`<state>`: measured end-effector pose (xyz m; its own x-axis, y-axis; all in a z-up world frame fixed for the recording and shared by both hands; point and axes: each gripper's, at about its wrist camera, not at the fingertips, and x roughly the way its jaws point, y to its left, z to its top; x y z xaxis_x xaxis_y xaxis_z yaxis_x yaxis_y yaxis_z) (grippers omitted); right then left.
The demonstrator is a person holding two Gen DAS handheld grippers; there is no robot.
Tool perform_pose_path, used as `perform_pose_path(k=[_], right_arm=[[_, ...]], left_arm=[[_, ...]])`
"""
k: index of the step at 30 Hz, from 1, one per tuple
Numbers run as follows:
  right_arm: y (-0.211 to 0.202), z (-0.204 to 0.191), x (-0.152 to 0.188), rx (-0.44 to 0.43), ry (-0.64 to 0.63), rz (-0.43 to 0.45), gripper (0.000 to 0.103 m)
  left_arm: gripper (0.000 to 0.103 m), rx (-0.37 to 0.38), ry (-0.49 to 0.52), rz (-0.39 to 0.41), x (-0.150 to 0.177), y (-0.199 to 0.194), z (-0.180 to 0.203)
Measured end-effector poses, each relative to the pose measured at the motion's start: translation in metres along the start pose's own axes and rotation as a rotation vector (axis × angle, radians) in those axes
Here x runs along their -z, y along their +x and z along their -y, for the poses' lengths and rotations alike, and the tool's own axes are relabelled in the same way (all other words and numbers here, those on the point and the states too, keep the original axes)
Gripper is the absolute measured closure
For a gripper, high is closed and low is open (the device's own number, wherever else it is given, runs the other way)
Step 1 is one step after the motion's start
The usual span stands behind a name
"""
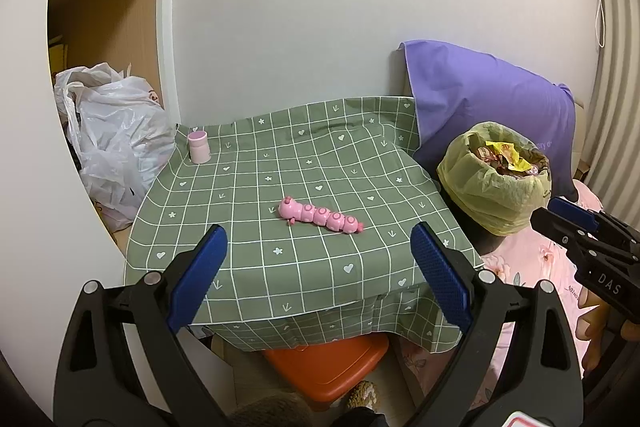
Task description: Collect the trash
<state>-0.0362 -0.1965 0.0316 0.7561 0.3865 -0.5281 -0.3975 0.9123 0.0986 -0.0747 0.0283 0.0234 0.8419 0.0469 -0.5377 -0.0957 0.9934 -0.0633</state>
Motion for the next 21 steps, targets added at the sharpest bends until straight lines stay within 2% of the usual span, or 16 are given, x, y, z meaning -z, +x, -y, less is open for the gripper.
perform_pose_path(k=[21], right_arm=[[-0.0005, 0.0048, 0.0038, 0.003, 0.003, -0.009, 0.059]], left_arm=[[0.015, 0.011, 0.013, 0.007, 0.0026, -0.0018, 0.0071]])
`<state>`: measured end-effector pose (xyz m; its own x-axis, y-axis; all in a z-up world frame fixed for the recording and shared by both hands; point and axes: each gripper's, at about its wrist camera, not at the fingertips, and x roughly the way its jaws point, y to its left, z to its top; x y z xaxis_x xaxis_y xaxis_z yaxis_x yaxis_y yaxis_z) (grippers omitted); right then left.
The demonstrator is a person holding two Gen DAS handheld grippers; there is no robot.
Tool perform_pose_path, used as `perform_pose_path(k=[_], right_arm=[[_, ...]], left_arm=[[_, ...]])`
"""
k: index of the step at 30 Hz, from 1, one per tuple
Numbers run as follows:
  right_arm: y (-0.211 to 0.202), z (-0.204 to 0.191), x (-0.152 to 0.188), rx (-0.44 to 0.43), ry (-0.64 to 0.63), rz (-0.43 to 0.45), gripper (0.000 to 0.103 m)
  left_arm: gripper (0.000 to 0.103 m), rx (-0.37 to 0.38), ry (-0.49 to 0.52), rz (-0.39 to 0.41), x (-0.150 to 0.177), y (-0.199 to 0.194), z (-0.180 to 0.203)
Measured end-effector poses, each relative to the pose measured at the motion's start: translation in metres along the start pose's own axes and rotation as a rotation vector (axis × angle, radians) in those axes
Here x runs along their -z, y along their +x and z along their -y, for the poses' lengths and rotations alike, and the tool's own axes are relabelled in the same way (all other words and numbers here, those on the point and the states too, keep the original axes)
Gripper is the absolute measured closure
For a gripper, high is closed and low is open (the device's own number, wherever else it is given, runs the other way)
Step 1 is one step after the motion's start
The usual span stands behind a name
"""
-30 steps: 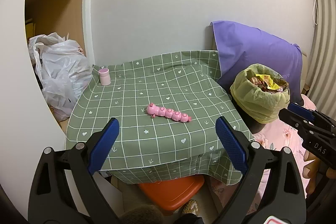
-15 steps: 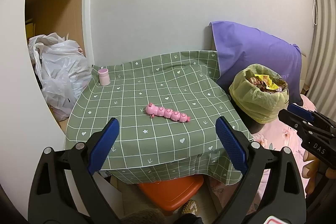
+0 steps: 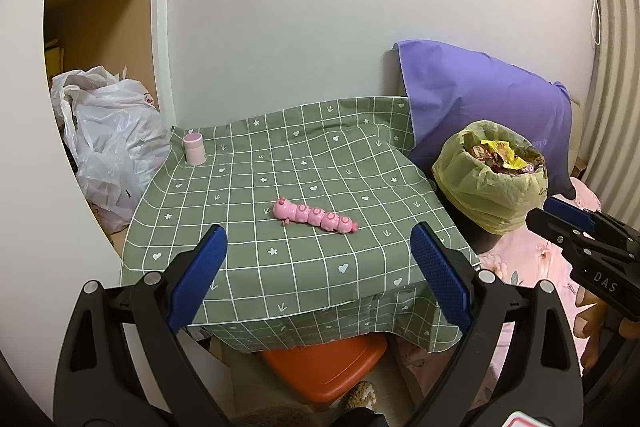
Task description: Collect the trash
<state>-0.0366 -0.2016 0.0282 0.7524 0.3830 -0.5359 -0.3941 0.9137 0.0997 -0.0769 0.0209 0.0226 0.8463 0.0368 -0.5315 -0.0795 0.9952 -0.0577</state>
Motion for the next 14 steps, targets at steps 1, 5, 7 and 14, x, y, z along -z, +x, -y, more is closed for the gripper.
perform_pose_path(k=[1, 5, 7, 14], right_arm=[[0.000, 0.001, 0.001, 0.001, 0.000, -0.002, 0.059], [0.006, 0.003, 0.002, -0.001, 0.001, -0.015, 0.059], [0.010, 0.004, 0.002, -0.005, 0.002, -0.020, 0.059], [0.069, 0.011, -0.021, -0.069, -0.034, -0.073, 0.048]], left_arm=[[0.015, -0.001, 0.002, 0.000, 0.000, 0.000, 0.001], [0.015, 0.002, -0.003, -0.009, 0.000, 0.005, 0.001], [0.015, -0.002, -0.008, -0.023, -0.001, 0.012, 0.001], [0.015, -0.059, -0.123, -0.143, -0.009, 0.094, -0.043]])
